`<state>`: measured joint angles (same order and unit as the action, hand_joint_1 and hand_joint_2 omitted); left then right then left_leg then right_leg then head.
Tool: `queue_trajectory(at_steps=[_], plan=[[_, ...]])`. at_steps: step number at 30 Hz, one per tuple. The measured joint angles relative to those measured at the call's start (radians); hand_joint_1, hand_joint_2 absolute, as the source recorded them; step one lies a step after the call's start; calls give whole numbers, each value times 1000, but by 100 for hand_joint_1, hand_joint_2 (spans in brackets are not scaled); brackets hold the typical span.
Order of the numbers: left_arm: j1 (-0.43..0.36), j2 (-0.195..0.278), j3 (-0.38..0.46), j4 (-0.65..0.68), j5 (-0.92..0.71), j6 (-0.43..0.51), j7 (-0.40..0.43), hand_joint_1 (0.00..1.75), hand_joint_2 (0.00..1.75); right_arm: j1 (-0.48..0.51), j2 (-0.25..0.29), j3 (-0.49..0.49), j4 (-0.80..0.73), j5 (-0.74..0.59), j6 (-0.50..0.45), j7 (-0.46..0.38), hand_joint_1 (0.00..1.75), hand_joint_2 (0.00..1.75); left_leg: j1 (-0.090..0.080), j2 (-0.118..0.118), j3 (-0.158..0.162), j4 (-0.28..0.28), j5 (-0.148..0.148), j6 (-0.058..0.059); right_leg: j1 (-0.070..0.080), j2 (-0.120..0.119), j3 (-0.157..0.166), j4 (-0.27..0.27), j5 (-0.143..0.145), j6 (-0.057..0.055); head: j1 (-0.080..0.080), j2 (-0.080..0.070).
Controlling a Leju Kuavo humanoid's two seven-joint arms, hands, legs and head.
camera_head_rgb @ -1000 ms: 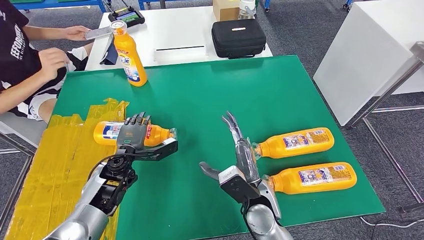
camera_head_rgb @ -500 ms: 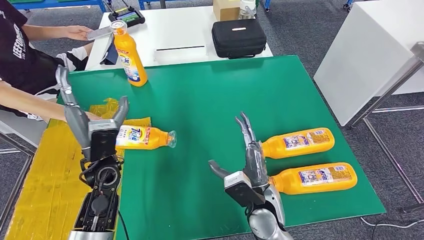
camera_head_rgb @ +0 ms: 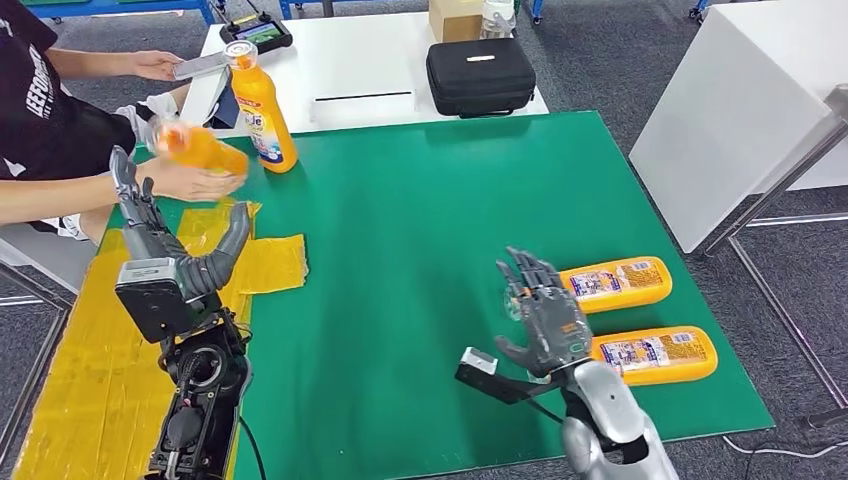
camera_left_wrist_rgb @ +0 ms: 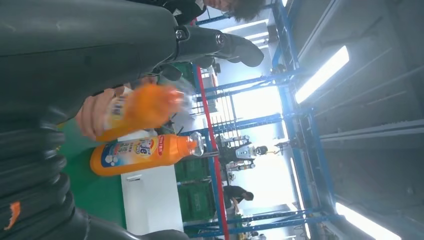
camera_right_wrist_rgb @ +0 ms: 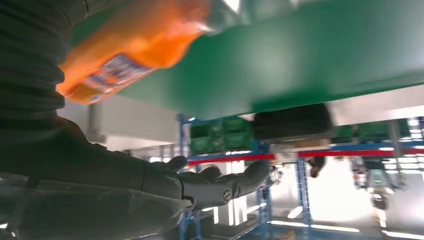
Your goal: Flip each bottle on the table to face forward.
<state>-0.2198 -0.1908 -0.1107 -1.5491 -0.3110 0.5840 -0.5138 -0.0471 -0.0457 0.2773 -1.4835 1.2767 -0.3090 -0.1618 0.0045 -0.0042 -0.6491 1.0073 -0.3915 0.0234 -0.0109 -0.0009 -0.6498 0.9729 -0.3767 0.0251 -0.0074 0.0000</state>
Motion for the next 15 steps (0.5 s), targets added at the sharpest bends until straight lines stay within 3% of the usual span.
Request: queue_trajectory(at_steps=[11,15], plan=[[10,9,-22,33,25,-19,-12,0,175,-44,-199,-162,63,-113,97,-124,0,175,-1,0,0,0,-1,3,-1,0,0,0,0,1,0,0],[19,13,-23,44,41,-20,-25,0,175,-74,-241,-196,121,-116,107,-151,0,175,-2,0,0,0,-2,4,-2,0,0,0,0,1,-1,0]])
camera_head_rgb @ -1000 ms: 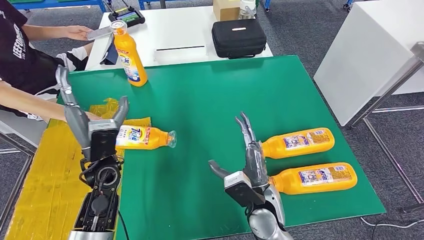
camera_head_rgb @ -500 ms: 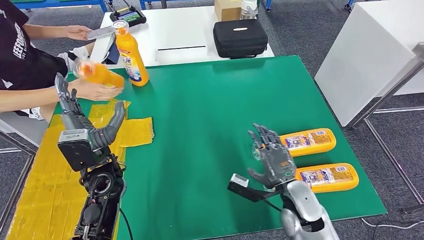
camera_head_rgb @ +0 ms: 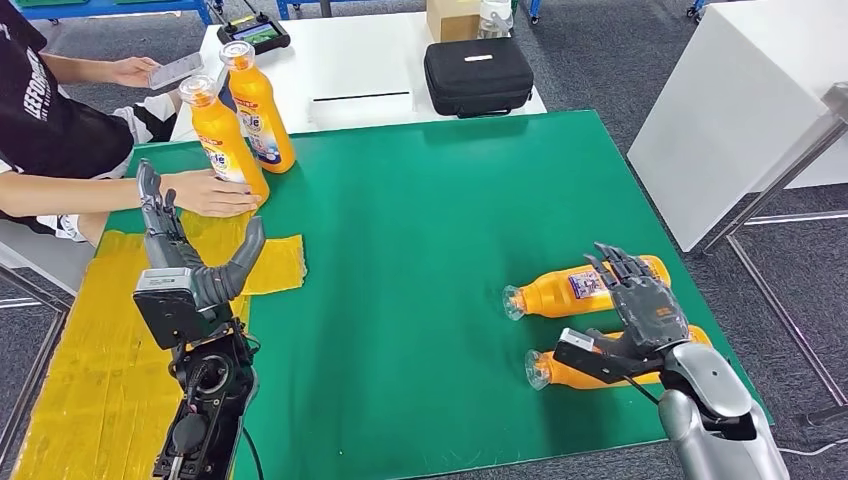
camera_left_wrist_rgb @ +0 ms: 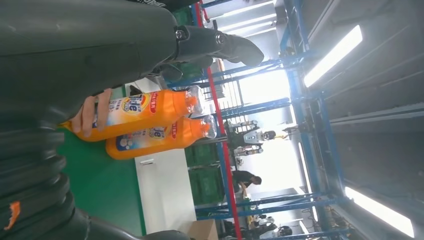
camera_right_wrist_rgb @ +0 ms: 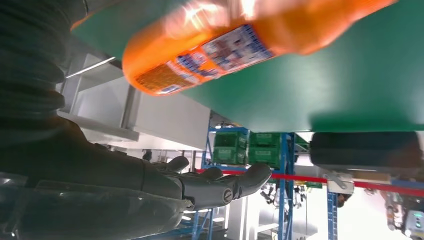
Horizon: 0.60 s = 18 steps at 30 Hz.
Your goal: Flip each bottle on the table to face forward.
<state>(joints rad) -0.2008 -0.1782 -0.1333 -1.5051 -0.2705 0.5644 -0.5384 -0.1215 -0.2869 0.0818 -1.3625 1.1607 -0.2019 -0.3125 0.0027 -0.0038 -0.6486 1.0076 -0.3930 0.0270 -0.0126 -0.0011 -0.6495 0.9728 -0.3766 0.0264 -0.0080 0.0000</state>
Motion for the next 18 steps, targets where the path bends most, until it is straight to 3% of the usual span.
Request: queue_trajectory(at_steps=[18], plan=[[1,4,-7,80,20,1,-23,0,175,-119,-32,-31,220,41,-10,-2,0,175,0,0,0,0,1,0,0,0,0,0,0,0,0,0]])
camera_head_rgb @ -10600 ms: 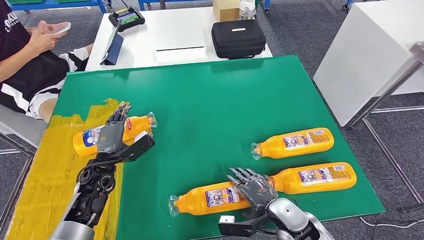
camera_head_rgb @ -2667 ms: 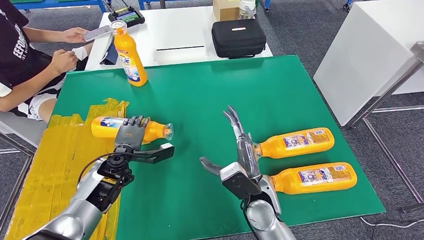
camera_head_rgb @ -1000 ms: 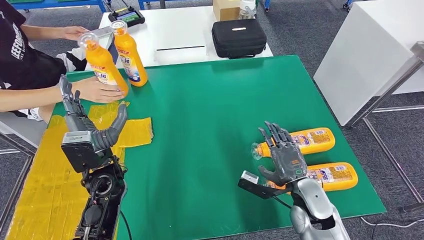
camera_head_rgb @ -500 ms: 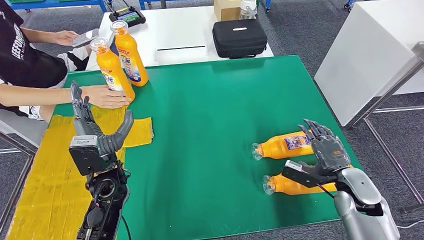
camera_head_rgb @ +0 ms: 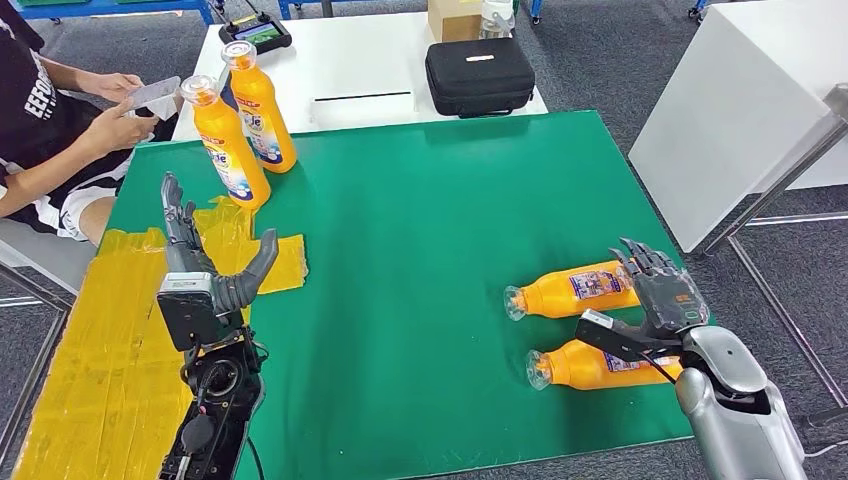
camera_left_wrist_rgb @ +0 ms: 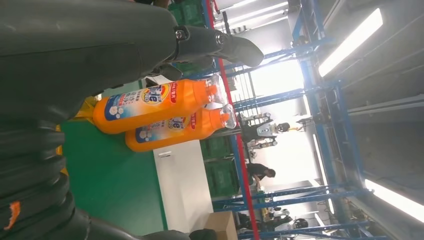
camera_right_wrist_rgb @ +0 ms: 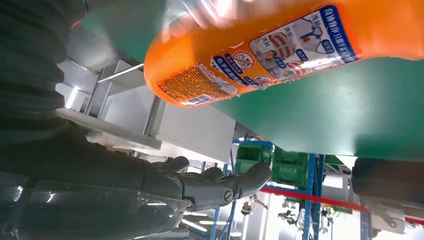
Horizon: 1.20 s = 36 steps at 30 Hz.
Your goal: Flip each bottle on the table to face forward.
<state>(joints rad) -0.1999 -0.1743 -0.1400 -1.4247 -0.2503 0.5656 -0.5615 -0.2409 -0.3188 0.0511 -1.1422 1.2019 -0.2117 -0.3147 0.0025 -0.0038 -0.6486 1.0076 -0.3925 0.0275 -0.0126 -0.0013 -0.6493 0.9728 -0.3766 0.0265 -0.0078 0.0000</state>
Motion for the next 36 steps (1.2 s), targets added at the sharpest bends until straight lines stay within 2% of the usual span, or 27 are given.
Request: queue_trajectory(at_steps=[9,18,25,29,31,36], plan=[[-13,0,-9,39,17,-4,-1,0,175,-81,22,23,140,41,0,2,0,175,0,0,0,0,0,0,0,0,0,0,0,0,0,0],[-23,-1,-19,88,32,8,-1,0,175,-203,62,112,365,164,-66,88,0,175,0,0,0,0,1,1,0,0,0,0,0,0,0,0],[-24,-2,-19,114,33,11,-1,0,175,-290,93,151,503,185,-68,121,3,175,0,1,2,0,1,1,0,0,1,0,0,0,0,0],[-25,-2,-19,129,37,11,6,0,175,-320,107,168,561,214,-62,173,169,175,0,1,5,0,0,1,0,1,4,0,0,0,0,0],[-25,-2,-19,136,41,13,7,0,175,-325,112,176,584,226,-72,197,174,175,0,1,6,0,1,1,0,1,5,0,0,0,0,0],[-17,-2,-19,145,43,14,8,0,175,-326,123,182,608,230,-128,214,175,175,0,1,6,0,2,2,0,1,6,0,1,1,0,0]])
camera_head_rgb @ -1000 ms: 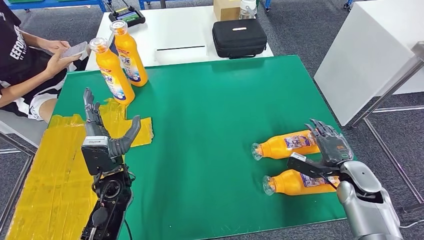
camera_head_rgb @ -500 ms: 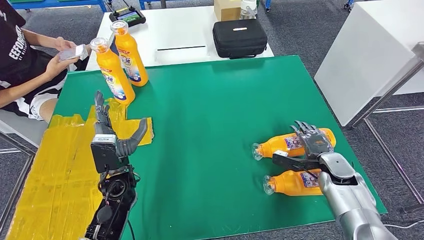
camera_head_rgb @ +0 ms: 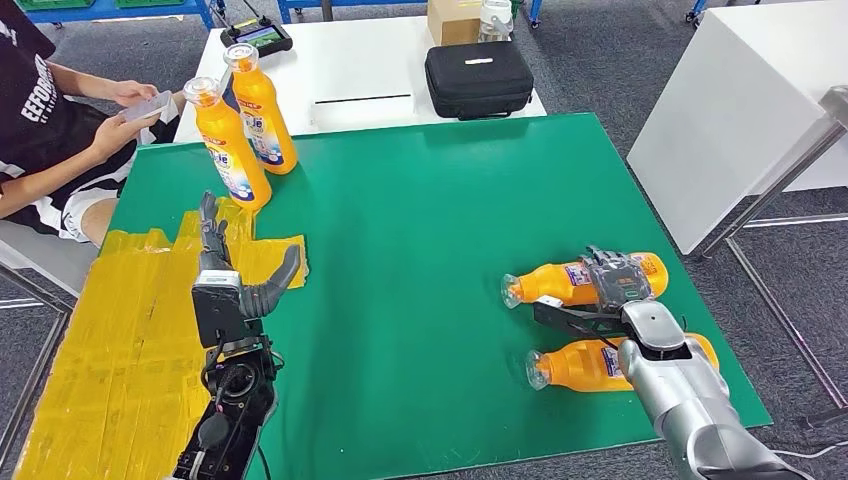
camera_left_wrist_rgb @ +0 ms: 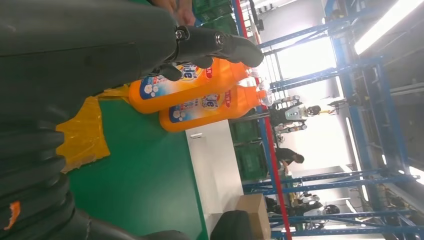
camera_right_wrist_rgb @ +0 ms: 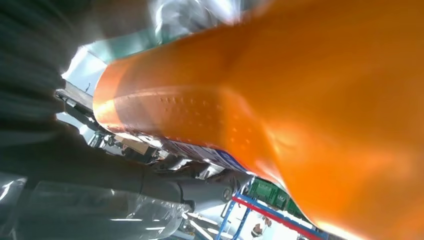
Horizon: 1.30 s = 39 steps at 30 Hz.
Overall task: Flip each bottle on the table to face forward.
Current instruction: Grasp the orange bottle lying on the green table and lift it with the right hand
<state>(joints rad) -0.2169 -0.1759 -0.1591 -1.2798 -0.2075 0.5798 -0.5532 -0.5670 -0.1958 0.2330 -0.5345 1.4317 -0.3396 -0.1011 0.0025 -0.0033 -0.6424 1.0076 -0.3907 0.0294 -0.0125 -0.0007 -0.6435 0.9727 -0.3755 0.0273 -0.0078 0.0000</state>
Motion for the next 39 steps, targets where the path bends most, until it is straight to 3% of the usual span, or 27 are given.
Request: queue_trajectory(at_steps=[6,11,16,20,27,33,39], plan=[[6,0,0,2,0,-1,2,0,175,-1,9,0,5,-7,-40,2,175,175,0,0,0,0,0,0,0,0,0,0,0,0,0,0],[10,0,0,1,-1,-9,4,0,175,17,29,-14,-15,-88,-146,-49,175,175,0,0,-2,0,0,0,0,0,-1,0,0,0,0,0],[20,0,-8,-10,-16,-13,12,0,175,66,82,-63,-130,-320,-311,-189,175,175,0,0,-3,0,0,0,1,0,-3,0,0,0,0,0],[23,0,-29,-24,-35,-26,30,0,175,119,133,-99,-283,-548,-352,-292,175,175,1,0,-4,0,0,0,1,-1,-4,0,-1,0,0,0],[23,6,-77,-49,-70,-69,68,0,175,201,188,-129,-480,-805,-329,-384,175,175,0,-1,-5,0,0,0,0,-1,-5,0,-1,0,0,0],[16,38,-166,-110,-62,-284,148,0,175,253,255,-161,-566,-1240,-85,-470,175,175,0,0,-5,0,-1,0,0,0,-5,0,-1,0,0,0],[8,57,-216,-163,-44,-341,167,0,175,260,299,-162,-566,-1331,-12,-488,175,175,1,0,-5,0,0,-1,1,-1,-6,0,-1,0,0,0]])
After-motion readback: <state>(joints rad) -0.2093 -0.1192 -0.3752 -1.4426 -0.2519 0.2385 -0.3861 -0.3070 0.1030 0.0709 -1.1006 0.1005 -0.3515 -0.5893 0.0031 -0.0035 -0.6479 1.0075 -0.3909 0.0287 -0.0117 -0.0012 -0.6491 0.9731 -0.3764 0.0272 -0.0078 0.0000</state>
